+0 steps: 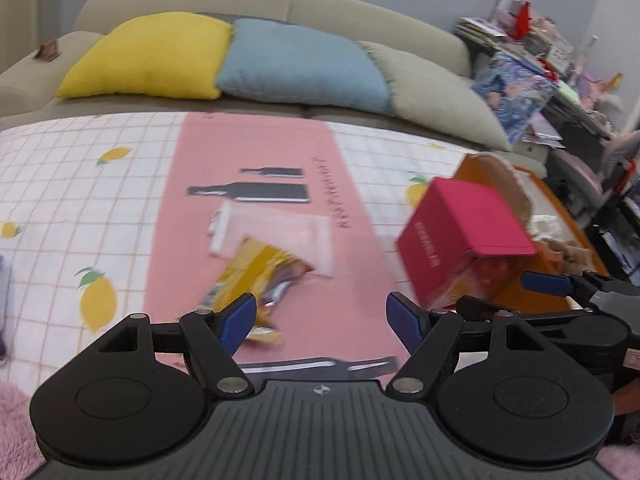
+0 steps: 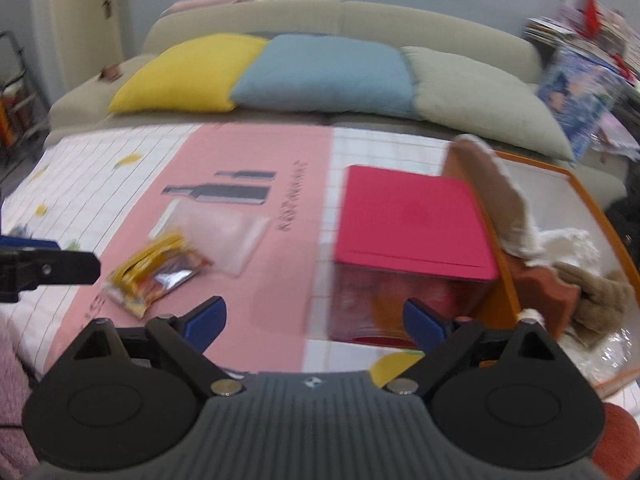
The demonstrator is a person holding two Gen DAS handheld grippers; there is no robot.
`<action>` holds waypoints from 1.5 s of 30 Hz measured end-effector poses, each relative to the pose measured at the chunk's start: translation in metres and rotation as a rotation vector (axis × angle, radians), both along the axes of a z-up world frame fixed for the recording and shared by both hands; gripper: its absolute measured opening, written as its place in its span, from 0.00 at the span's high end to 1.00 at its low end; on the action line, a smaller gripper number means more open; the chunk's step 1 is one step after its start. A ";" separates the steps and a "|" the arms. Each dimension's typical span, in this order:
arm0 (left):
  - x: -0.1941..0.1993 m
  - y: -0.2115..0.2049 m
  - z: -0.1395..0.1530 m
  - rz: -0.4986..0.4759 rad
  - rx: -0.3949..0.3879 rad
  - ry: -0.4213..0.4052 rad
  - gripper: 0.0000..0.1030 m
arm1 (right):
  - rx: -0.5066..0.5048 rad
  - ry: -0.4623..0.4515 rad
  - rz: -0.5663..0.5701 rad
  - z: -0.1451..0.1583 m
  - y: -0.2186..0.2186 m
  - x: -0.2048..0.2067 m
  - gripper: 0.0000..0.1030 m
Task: Organize soft objects
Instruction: 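Move both open tools back over the bed toward the snack bag and plastic bag, then grasp the yellow snack bag with the left tool while the right tool grasps the clear plastic bag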
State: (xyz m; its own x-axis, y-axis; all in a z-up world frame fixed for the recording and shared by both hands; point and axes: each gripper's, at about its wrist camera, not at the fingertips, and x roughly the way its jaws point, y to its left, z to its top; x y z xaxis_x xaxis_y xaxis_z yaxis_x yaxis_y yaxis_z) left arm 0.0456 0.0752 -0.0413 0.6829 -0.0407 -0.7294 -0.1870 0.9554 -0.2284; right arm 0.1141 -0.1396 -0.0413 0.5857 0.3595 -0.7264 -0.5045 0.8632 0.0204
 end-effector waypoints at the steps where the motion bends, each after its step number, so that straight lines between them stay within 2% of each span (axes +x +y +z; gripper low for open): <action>1: -0.005 0.004 -0.004 0.011 0.015 0.003 0.16 | -0.013 0.006 0.019 -0.003 0.005 0.000 0.13; 3: -0.009 0.009 -0.012 0.017 0.046 0.009 0.16 | -0.031 0.018 0.045 -0.007 0.014 0.000 0.15; 8: -0.006 0.020 -0.027 0.014 0.054 0.027 0.16 | -0.048 0.047 0.107 -0.017 0.030 0.001 0.23; 12: 0.010 0.032 -0.038 0.013 0.071 0.035 0.16 | -0.054 0.069 0.138 -0.025 0.045 0.006 0.23; 16: 0.032 0.041 -0.052 -0.047 0.102 0.044 0.16 | -0.070 0.085 0.174 -0.035 0.064 0.013 0.24; 21: 0.057 0.054 -0.073 -0.078 0.092 0.096 0.16 | -0.085 0.084 0.226 -0.041 0.084 0.024 0.25; 24: 0.065 0.058 -0.084 -0.104 0.052 0.129 0.17 | -0.113 0.079 0.254 -0.046 0.096 0.031 0.25; 29: 0.068 0.065 -0.097 -0.078 0.026 0.155 0.23 | -0.165 0.053 0.300 -0.055 0.111 0.041 0.25; 32: 0.069 0.068 -0.102 -0.064 0.023 0.162 0.36 | -0.196 0.039 0.330 -0.062 0.119 0.049 0.25; 39: 0.060 0.071 -0.094 -0.033 0.029 0.102 0.52 | -0.234 -0.038 0.411 -0.068 0.138 0.068 0.23; 40: 0.057 0.075 -0.091 -0.001 0.011 0.088 0.52 | -0.233 -0.043 0.421 -0.068 0.140 0.072 0.22; 43: 0.048 0.092 -0.083 0.094 -0.055 0.040 0.53 | -0.211 -0.040 0.429 -0.068 0.146 0.083 0.08; 45: 0.046 0.098 -0.080 0.142 -0.052 0.015 0.53 | -0.189 -0.034 0.433 -0.068 0.152 0.090 0.05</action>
